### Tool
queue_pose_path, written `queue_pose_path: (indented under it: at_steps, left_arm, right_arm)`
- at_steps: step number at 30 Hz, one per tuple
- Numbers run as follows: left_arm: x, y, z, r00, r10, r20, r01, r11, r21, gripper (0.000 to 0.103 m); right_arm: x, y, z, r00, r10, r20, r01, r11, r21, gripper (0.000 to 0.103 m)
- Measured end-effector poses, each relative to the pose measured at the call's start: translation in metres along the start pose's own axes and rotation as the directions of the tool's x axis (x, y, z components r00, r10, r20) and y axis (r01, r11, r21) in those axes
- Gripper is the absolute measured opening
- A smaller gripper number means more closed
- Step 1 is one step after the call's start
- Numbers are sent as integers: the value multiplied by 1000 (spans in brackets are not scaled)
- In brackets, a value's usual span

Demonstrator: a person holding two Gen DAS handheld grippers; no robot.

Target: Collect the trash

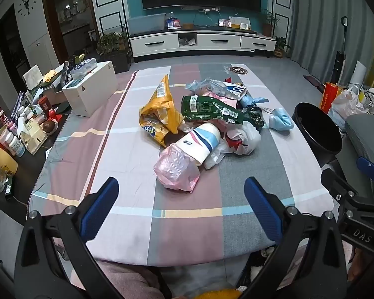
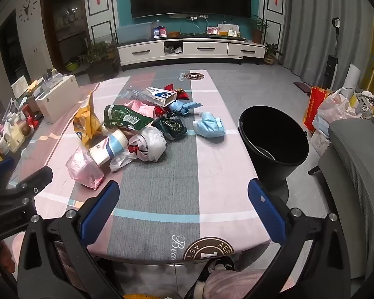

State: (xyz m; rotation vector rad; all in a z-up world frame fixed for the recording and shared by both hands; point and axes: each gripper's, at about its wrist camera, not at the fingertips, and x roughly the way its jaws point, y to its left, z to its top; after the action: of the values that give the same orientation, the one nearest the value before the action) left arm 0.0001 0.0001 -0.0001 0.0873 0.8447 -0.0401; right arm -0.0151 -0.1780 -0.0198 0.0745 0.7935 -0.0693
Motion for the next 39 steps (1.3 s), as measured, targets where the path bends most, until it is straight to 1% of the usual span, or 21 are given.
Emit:
queue_pose_path:
  at_steps: [19, 30, 39]
  left_arm:
    - [0, -3, 0, 1000, -3, 0, 3, 1000, 9, 100]
    - [8, 2, 0, 1000, 1, 4, -1, 1000, 10, 100]
    - [8, -3, 0, 1000, 0, 4, 0, 1000, 12, 100]
  right_arm:
    - [1, 0, 1, 1000, -3, -1, 3, 1000, 5, 100]
    - [0, -1, 0, 1000, -2, 3, 2, 1000, 3, 100]
    - [0, 0, 1, 1000, 0, 4, 0, 1000, 4, 100]
